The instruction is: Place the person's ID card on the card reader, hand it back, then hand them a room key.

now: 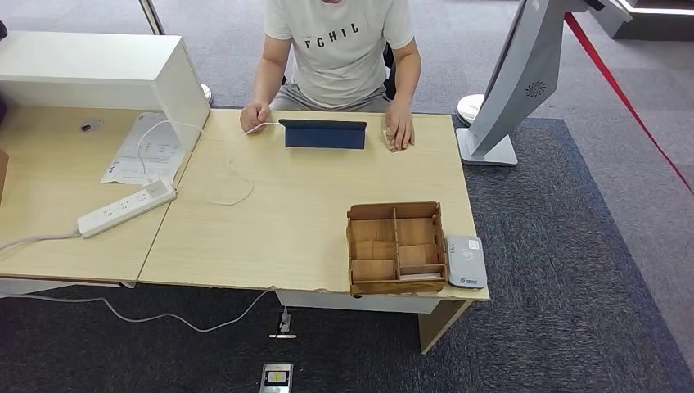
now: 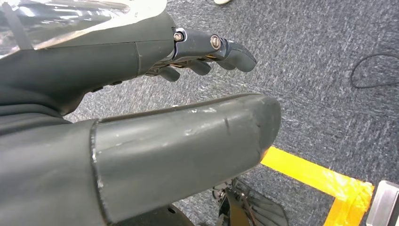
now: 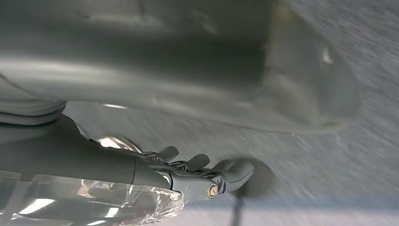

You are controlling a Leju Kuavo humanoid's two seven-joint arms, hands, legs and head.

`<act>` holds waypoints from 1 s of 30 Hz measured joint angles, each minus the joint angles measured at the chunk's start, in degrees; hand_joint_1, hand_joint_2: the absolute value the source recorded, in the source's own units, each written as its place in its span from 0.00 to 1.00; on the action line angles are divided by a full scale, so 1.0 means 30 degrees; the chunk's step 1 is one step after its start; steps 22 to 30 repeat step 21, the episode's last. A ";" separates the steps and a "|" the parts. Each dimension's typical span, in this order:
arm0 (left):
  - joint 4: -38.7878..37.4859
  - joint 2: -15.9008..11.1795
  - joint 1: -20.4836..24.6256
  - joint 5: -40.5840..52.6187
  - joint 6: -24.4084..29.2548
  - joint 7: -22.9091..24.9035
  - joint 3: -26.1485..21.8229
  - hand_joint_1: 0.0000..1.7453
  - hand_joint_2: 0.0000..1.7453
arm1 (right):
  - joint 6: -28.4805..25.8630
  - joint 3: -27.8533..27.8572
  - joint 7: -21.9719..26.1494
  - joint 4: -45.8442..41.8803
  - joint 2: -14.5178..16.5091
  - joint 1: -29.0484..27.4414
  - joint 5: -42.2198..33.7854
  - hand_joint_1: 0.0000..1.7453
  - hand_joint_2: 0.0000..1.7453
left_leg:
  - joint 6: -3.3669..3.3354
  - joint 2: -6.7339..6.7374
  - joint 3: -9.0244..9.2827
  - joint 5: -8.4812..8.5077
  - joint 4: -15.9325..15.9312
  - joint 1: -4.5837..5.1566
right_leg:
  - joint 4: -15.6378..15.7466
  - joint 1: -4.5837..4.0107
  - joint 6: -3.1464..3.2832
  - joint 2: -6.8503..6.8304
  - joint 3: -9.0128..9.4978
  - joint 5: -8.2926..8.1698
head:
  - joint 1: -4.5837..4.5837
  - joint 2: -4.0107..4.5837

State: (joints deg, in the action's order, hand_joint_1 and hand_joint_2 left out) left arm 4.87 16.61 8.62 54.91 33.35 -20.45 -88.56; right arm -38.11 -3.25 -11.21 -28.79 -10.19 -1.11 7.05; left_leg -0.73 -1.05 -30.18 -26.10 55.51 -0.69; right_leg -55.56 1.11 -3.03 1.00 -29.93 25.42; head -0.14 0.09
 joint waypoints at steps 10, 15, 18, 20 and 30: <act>0.0000 0.0000 0.0024 0.0408 0.0193 -0.0248 0.0000 0.00 0.00 | 0.1816 0.1779 0.2778 0.3538 0.3309 0.0865 -0.1164 0.00 0.00 | 0.0005 -0.0002 -0.0004 0.0001 -0.0001 0.0012 | 0.0001 0.0012 0.0011 -0.0001 0.0009 0.0004 | -0.0006 0.0000; -0.0004 0.0000 0.0024 0.0042 0.0215 -0.0249 0.0000 0.00 0.00 | 0.2257 0.2271 0.3144 0.4387 0.3421 0.1098 -0.1166 0.00 0.00 | 0.0004 -0.0001 -0.0003 0.0001 0.0001 0.0025 | 0.0001 0.0023 0.0008 -0.0001 0.0014 0.0000 | -0.0005 0.0000; 0.0000 -0.0004 0.0024 -0.0024 -0.0008 -0.0280 0.0000 0.00 0.00 | 0.2173 0.2377 0.3156 0.4688 0.3410 0.1180 -0.1071 0.00 0.00 | 0.0004 -0.0002 -0.0002 0.0000 0.0002 0.0025 | 0.0001 0.0022 0.0008 -0.0001 0.0013 0.0000 | -0.0004 0.0000; 0.0000 -0.0007 0.0023 0.0000 -0.0295 -0.0299 0.0000 0.00 0.00 | 0.2032 0.2438 0.2996 0.4868 0.3403 0.1229 -0.0978 0.00 0.00 | 0.0004 -0.0002 -0.0001 0.0000 0.0001 0.0024 | 0.0001 0.0021 0.0009 -0.0001 0.0012 0.0000 | -0.0002 0.0000; 0.0000 -0.0007 0.0023 0.0008 -0.0364 -0.0301 0.0000 0.00 0.00 | 0.1999 0.2453 0.2941 0.4914 0.3402 0.1240 -0.0953 0.00 0.00 | 0.0004 -0.0002 -0.0001 0.0000 0.0001 0.0024 | 0.0001 0.0021 0.0009 -0.0001 0.0012 0.0000 | -0.0001 0.0000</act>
